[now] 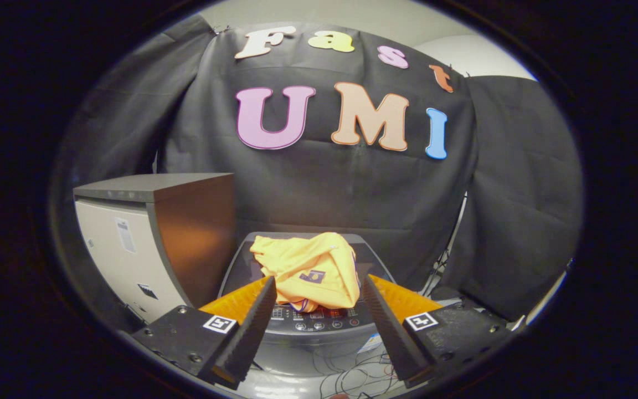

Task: Put the clothes into the washing machine and then close the washing machine lid.

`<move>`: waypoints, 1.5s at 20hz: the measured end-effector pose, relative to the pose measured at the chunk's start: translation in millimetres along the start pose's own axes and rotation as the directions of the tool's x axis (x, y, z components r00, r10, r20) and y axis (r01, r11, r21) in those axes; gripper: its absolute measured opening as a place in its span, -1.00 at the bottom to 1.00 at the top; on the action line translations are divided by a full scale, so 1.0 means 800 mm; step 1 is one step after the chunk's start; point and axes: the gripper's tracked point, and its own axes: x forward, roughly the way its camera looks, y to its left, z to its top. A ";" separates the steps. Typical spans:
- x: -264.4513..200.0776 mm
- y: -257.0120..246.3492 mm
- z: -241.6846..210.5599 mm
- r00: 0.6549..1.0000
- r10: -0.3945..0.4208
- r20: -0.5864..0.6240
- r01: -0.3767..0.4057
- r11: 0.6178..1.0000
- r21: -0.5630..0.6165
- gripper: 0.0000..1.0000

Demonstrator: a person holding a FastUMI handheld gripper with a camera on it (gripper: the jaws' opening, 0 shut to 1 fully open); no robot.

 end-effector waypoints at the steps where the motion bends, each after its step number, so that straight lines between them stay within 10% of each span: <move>1: -0.007 -0.003 0.004 1.000 0.003 0.001 -0.003 1.000 0.009 0.91; 30: -0.139 -0.120 0.026 0.985 0.111 0.132 -0.122 0.989 0.080 0.91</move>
